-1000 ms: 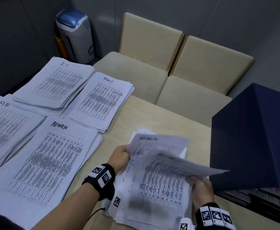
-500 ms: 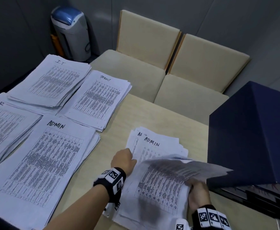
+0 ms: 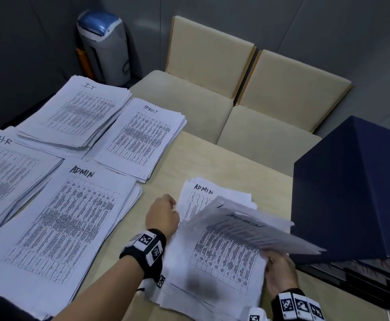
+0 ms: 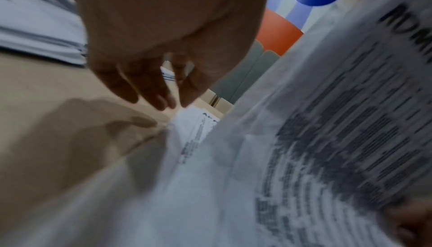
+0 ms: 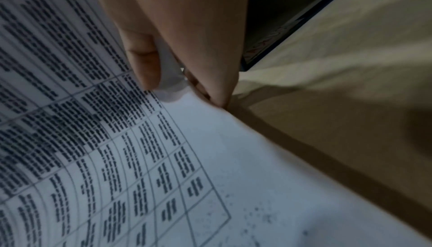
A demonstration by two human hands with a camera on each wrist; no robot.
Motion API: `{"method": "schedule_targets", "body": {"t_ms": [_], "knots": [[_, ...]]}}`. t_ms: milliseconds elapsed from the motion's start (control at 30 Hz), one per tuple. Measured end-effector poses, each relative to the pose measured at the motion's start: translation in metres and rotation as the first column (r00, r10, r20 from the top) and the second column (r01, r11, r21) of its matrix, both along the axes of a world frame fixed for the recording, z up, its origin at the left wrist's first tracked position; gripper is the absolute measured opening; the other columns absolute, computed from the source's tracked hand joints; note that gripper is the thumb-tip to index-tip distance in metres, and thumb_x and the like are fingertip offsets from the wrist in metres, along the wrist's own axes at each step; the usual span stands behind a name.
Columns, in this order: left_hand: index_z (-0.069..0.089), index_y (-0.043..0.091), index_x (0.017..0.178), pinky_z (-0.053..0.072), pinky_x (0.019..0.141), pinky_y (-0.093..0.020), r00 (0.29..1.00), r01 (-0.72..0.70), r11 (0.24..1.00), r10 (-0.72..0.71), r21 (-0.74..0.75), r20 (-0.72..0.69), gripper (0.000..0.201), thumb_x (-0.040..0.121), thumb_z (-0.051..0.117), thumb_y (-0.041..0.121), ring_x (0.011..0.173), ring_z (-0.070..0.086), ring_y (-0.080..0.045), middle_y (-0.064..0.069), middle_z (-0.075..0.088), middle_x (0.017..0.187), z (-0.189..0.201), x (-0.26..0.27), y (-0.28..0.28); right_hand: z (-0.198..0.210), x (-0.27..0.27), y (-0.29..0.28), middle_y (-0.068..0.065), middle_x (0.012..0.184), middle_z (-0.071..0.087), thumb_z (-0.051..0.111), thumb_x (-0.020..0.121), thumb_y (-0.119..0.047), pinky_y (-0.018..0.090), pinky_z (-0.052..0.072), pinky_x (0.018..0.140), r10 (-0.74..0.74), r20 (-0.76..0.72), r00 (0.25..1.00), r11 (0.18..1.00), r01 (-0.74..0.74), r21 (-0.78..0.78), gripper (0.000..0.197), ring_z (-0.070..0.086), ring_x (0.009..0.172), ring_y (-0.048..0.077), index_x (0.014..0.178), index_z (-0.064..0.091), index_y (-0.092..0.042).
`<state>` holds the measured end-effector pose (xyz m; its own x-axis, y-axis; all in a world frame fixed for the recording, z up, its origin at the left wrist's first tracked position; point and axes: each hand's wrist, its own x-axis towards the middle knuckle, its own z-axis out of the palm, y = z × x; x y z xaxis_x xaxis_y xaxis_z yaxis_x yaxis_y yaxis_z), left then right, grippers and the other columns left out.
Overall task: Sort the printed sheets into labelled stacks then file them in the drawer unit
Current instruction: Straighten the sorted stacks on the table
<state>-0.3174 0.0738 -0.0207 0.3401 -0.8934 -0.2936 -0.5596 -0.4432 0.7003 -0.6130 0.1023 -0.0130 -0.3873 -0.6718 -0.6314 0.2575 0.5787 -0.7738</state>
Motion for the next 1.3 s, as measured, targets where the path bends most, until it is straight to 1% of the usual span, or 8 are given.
{"method": "schedule_targets", "body": {"t_ms": [100,233,433,567,667,800,1167,1300], "knots": [[0.057,0.014,0.09,0.053,0.071,-0.031,0.986,0.091,0.974,-0.118,0.206,0.121,0.023,0.083,0.067,0.034,0.083,0.064,-0.023,-0.001,0.063,0.086,-0.001,0.005,-0.002,-0.005,0.003,0.002,0.02,0.09,0.061,0.055,0.075,0.014,0.035,0.047,0.068,-0.024,-0.007,1.0,1.0,0.024,-0.006,0.022,0.059,0.085,0.032,0.097,0.059,0.01],[0.047,0.018,0.062,0.055,0.069,-0.03,0.887,0.302,0.929,-0.356,0.213,0.293,0.032,0.09,0.055,0.031,0.072,0.065,-0.026,0.001,0.054,0.066,0.003,0.004,-0.005,-0.001,0.005,0.003,0.014,0.068,0.061,0.05,0.08,0.016,0.034,0.045,0.063,0.031,-0.004,1.0,0.999,-0.031,0.024,0.013,0.056,0.069,0.029,0.076,0.058,0.007],[0.062,0.016,0.07,0.055,0.065,-0.03,0.807,0.406,0.904,-0.424,0.136,0.41,0.036,0.098,0.05,0.035,0.065,0.063,-0.024,-0.002,0.062,0.068,0.018,0.002,-0.008,0.007,0.007,0.0,0.012,0.075,0.059,0.042,0.086,0.016,0.036,0.042,0.061,0.035,0.079,0.996,0.999,-0.036,0.016,0.02,0.057,0.063,0.028,0.079,0.054,0.001],[0.059,0.012,0.066,0.045,0.055,-0.028,0.879,0.398,0.917,-0.389,0.024,0.277,0.033,0.096,0.058,0.024,0.058,0.057,-0.02,-0.002,0.057,0.062,0.025,0.01,-0.014,0.008,0.011,0.001,0.009,0.074,0.057,0.038,0.085,0.017,0.036,0.044,0.064,0.042,0.117,0.992,0.999,-0.041,-0.019,0.025,0.054,0.067,0.028,0.078,0.053,-0.001],[0.05,0.013,0.057,0.032,0.05,-0.025,0.927,0.35,0.928,-0.363,-0.127,-0.096,0.04,0.085,0.077,0.023,0.047,0.036,-0.009,0.003,0.044,0.052,0.03,0.015,-0.009,0.004,0.012,0.003,0.011,0.083,0.062,0.041,0.084,0.017,0.037,0.048,0.067,0.058,0.126,0.99,0.998,-0.054,-0.034,0.023,0.058,0.074,0.03,0.084,0.057,0.001],[0.051,0.014,0.063,0.036,0.051,-0.018,0.838,0.173,0.969,-0.238,-0.174,-0.492,0.036,0.075,0.082,0.001,0.049,0.04,-0.005,0.005,0.048,0.054,0.033,0.014,0.002,-0.007,0.008,0.005,0.022,0.091,0.063,0.054,0.08,0.012,0.04,0.052,0.073,0.009,0.08,0.997,1.0,-0.008,-0.02,0.012,0.062,0.076,0.032,0.088,0.062,0.007],[0.054,-0.005,0.104,0.051,0.047,-0.026,0.71,-0.031,0.999,0.045,0.032,-0.703,0.04,0.074,0.079,-0.007,0.055,0.064,-0.02,-0.012,0.071,0.08,0.031,0.01,0.01,0.006,0.013,0.006,0.023,0.084,0.066,0.054,0.088,0.01,0.039,0.053,0.068,0.118,0.06,0.991,0.993,-0.118,-0.001,0.011,0.065,0.071,0.032,0.09,0.064,0.008],[0.056,-0.013,0.11,0.059,0.066,-0.044,0.703,-0.044,0.997,0.081,0.07,-0.707,0.05,0.071,0.084,-0.001,0.073,0.07,-0.033,-0.024,0.073,0.095,0.027,0.013,0.01,0.008,0.014,0.003,0.023,0.091,0.07,0.055,0.09,0.008,0.043,0.055,0.076,0.163,0.083,0.983,0.987,-0.162,-0.019,0.014,0.067,0.082,0.035,0.096,0.066,0.007]]}}
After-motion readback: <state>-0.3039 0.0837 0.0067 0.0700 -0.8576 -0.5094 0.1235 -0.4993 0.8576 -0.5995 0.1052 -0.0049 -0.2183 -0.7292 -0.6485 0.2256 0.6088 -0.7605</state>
